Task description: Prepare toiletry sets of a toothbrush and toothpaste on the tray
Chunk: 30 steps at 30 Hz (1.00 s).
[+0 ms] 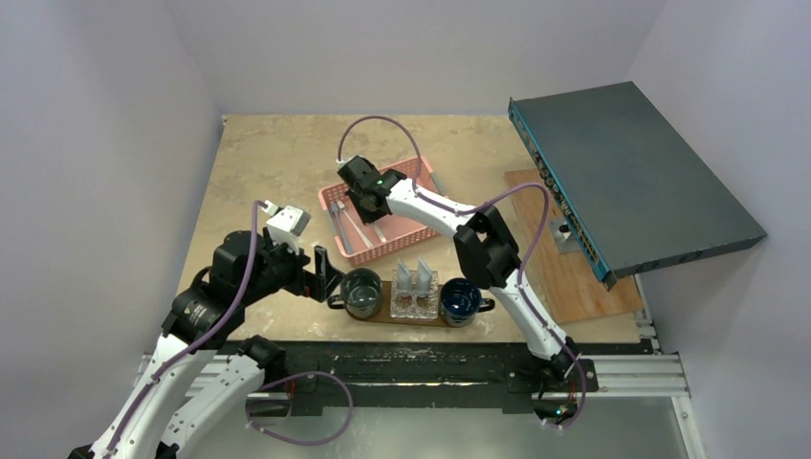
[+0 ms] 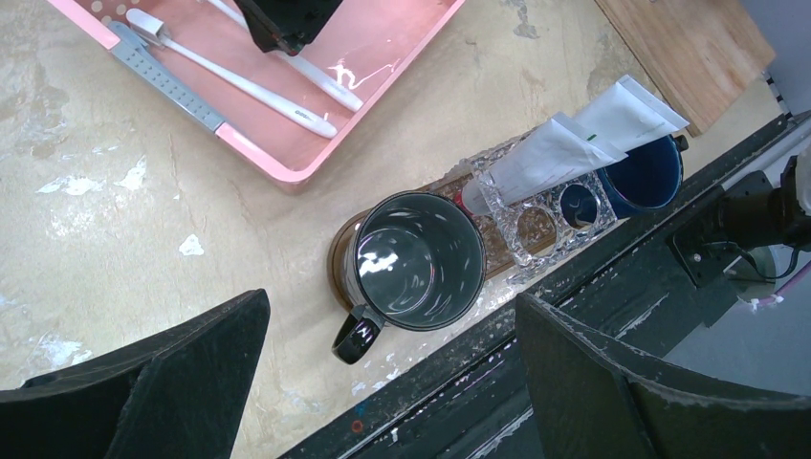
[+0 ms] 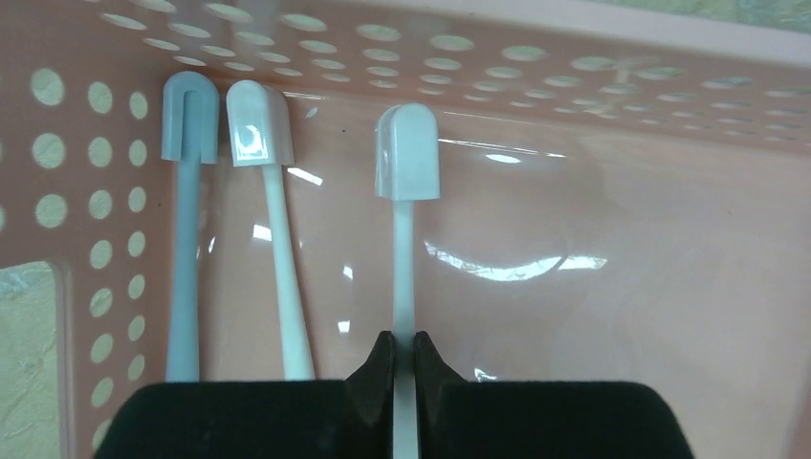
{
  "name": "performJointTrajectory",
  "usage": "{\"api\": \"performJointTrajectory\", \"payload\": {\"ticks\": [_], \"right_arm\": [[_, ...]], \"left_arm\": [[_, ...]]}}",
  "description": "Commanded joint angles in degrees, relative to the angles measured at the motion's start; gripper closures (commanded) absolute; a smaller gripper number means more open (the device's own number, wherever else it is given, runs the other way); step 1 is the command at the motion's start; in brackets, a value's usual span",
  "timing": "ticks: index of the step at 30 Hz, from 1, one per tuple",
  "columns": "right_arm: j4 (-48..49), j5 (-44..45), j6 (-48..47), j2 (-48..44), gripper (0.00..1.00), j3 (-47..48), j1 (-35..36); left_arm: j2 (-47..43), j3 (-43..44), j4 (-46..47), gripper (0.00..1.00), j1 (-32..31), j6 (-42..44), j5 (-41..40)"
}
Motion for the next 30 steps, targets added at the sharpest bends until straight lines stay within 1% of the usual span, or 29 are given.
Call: {"api": "performJointTrajectory", "payload": {"ticks": [1,10,16,22,30], "right_arm": [[1.9,2.8,-0.6,-8.1,1.00,-1.5,-0.3],[6.2,3.7,0.4,-17.0,1.00,-6.8,-0.3],[7.9,2.3,0.7,-22.9,1.00,-9.2,-0.3],[7.0,-3.8,0.2,-29.4,1.00,-12.4,-0.3],[10.3,-14.2,-0.9,-41.8,1.00,-23.3,-0.3]], "left_arm": [[0.4,0.5,0.6,0.00,0.2,0.1,-0.1],[0.5,0.5,0.9,0.00,0.1,-0.3,0.5],[0.4,0.5,1.1,0.00,0.2,-0.6,0.9],[0.2,0.5,1.6,0.00,0.1,-0.9,2.2],[1.4,1.7,2.3,0.00,0.1,-1.0,6.5]]}}
